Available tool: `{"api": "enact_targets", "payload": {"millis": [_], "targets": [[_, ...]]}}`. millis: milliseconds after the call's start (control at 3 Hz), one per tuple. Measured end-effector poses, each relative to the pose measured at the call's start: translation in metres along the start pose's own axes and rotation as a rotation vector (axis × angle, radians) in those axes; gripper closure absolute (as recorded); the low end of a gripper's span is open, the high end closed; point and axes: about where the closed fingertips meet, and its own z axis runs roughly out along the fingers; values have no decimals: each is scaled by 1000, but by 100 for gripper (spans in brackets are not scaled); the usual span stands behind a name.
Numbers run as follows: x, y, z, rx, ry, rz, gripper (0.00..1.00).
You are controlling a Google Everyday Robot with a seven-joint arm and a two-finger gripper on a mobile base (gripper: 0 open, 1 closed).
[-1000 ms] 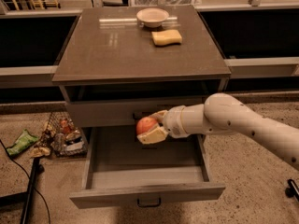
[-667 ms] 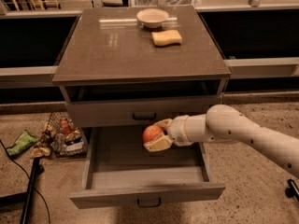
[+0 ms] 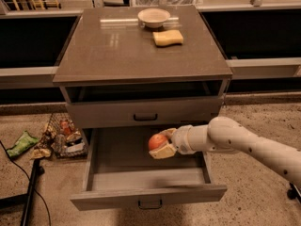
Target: Place apple into middle drawer
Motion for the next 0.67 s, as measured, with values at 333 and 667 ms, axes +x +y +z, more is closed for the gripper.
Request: {"api": "enact_targets", "payload": {"millis": [333, 667], "targets": [[20, -6, 20, 40, 33, -21, 100], [51, -19, 48, 84, 37, -26, 100]]}}
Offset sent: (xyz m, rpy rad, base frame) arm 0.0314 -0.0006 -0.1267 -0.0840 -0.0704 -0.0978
